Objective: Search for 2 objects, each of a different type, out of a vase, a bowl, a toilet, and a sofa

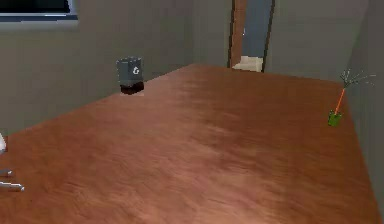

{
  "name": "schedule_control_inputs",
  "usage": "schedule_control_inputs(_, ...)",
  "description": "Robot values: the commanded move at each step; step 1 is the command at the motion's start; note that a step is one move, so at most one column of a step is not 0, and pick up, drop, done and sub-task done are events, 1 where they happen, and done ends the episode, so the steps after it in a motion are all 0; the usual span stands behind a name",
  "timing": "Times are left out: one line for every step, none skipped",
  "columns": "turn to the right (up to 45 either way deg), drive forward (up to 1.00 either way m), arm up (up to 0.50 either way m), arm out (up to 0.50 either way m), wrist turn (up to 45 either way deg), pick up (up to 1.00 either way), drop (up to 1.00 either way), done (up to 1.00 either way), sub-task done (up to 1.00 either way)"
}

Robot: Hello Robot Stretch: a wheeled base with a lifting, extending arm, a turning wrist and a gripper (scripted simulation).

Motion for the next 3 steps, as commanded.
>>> schedule_control_inputs(-3.0, 0.0, 0.0, 0.0, 0.0, 0.0, 0.0, 0.0, 0.0)
schedule_control_inputs(0.0, 0.2, 0.0, 0.0, 0.0, 0.0, 0.0, 0.0, 0.0)
schedule_control_inputs(-45.0, 0.0, 0.0, 0.0, 0.0, 0.0, 0.0, 0.0, 0.0)
